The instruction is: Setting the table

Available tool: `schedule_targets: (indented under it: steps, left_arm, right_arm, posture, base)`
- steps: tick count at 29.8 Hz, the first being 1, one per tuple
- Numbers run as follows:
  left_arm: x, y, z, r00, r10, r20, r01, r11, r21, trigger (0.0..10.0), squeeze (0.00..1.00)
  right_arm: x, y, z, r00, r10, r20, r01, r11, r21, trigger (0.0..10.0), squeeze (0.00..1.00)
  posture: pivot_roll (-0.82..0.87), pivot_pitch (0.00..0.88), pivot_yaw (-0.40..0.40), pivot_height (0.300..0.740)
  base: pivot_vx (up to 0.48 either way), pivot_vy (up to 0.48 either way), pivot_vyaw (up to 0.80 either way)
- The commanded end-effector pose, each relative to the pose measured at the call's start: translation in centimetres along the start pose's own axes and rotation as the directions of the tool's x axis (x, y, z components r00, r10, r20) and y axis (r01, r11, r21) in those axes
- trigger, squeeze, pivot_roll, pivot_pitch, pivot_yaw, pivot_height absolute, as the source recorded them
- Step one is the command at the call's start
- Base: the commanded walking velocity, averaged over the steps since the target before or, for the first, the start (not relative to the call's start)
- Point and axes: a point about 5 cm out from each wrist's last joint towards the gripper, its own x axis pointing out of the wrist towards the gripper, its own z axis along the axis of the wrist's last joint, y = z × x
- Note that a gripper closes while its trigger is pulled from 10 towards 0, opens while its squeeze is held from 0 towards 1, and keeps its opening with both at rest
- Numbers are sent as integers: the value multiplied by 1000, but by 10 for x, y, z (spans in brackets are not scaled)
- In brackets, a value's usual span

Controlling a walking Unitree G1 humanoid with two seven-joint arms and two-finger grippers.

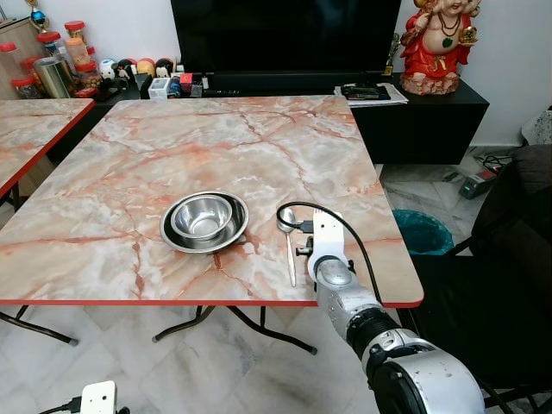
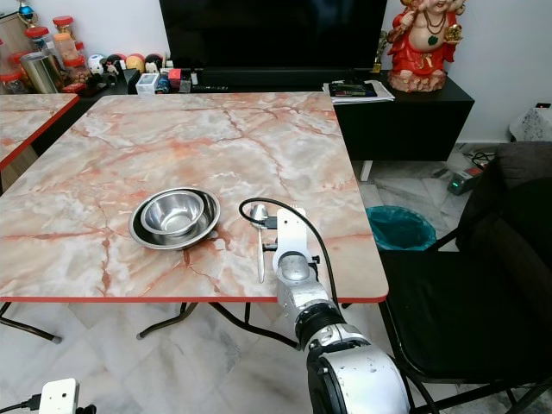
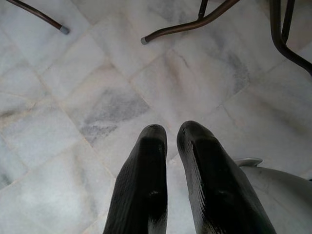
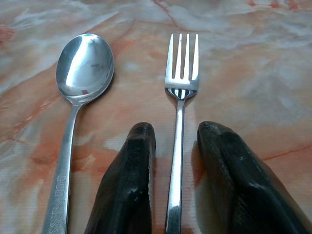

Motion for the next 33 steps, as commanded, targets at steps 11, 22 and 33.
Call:
schedule_targets:
  steps: [11, 22, 33]
  left_arm:
    - [5, -13, 5, 1000, -27, -5, 27, 1000, -1, 10000, 0]
    - [7, -23, 7, 1000, -16, -4, 16, 1000, 4, 10000, 0]
    - [7, -32, 5, 1000, -11, -4, 11, 1000, -12, 10000, 0]
  right_arm:
    - [-7, 1, 56, 934, -2, 357, -15, 999, 44, 10000, 0]
    - [-19, -6, 51, 856, 14, 516, -57, 996, 68, 10000, 0]
    - [-25, -15, 48, 835, -1, 551, -47, 996, 72, 10000, 0]
  posture:
    - [125, 0, 35, 714]
    - [91, 0, 24, 714]
    - [66, 0, -4, 714]
  base:
    - [0, 0, 0]
    - [0, 0, 0]
    - [0, 91, 0]
